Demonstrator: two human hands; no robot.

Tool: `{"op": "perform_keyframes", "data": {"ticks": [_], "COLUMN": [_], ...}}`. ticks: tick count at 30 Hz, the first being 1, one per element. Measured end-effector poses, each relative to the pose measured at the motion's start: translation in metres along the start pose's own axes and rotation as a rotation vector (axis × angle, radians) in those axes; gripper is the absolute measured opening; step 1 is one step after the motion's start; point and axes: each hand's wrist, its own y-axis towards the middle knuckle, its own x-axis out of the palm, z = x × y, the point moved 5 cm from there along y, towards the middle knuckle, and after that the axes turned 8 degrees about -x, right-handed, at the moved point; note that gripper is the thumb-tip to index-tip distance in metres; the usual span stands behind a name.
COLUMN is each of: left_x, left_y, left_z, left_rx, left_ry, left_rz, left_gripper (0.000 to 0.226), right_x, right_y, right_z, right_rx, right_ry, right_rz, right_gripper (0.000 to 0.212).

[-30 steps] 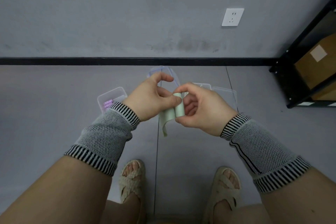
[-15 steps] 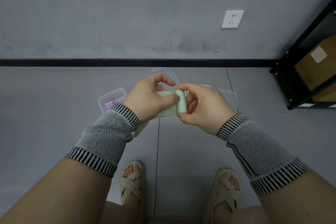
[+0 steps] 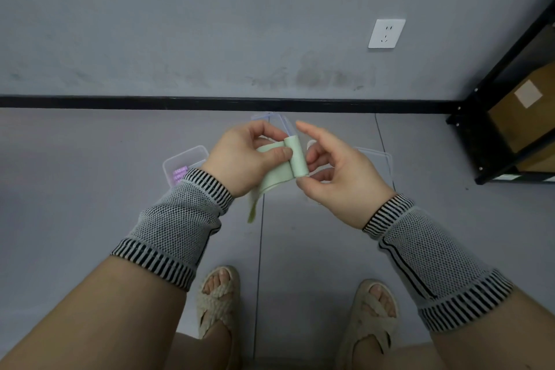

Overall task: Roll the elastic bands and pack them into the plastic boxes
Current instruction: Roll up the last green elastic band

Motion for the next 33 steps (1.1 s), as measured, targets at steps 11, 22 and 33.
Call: {"op": "perform_keyframes", "data": {"ticks": [11, 22, 33], "left_x": [-0.0026, 0.0024, 0.0007], "left_y": [0.0001, 0.0005, -0.0028], "left_z": [-0.0044, -0.0036, -0.0023], "left_rx": [-0.025, -0.018, 0.045], "left_ry": [-0.066, -0.018, 0.110], "left_rz": [-0.088, -0.062, -0.048], "left_gripper": [0.021, 0.012, 0.014], "right_x": [0.0000, 0.0009, -0.0011], "right_y": [0.0003, -0.0003, 0.0010], "right_z": [0.0018, 0.0021, 0.0028], "right_rx": [0.054, 0.041, 0.061], "right_ry": [0.147, 0.032, 0.094], "right_rz": [-0.073, -0.092, -0.083], "right_gripper": [0.058, 0.063, 0.055]}}
